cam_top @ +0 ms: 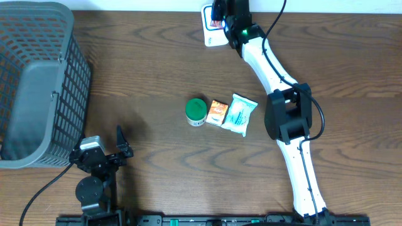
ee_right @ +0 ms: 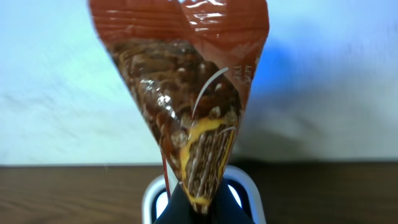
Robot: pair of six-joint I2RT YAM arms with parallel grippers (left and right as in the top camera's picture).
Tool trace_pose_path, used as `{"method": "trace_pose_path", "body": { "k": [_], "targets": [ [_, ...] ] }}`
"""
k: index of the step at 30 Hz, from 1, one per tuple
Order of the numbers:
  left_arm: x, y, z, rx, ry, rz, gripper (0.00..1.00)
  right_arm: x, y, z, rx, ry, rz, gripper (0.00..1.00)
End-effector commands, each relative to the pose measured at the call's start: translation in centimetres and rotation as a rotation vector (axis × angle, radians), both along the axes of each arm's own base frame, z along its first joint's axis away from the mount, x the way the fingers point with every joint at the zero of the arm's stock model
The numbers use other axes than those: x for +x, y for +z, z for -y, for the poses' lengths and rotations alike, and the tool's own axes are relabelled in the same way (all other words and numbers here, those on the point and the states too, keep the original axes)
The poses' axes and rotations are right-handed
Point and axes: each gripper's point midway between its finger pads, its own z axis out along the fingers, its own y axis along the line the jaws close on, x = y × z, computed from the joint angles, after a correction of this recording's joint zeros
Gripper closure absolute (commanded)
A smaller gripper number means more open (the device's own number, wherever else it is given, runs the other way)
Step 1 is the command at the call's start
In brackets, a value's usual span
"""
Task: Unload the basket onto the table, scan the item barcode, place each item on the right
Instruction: 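Carry the bar up under the white scanner with the right gripper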
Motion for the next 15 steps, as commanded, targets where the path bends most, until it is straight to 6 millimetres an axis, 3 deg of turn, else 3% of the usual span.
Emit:
{"method": "trace_pose_path", "body": {
  "k": [1,5,11,15],
  "targets": [
    [0.0,-1.5,0.2,-0.002,-0.010,-0.040,0.02,-0.1,-1.0,-0.3,-0.009,-0.010,-0.027,0.99],
    [0.0,-1.4,0.2,-0.002,-0.011,-0.040,0.03,-0.3,-1.4,0.0,-0.018,-0.012,-0.047,0.99],
    [0.0,-1.5,0.2,-0.002,-0.011,-0.040,0.02,-0.7,-0.2,1.3,-0.028,-0.017,-0.098,0.99],
    [0.0,-1.5,0.2,-0.002,-0.010,-0.040,0.02,-2.7,4.2,2.2,-0.110,0.013,-0.134,0.99]
  ]
}}
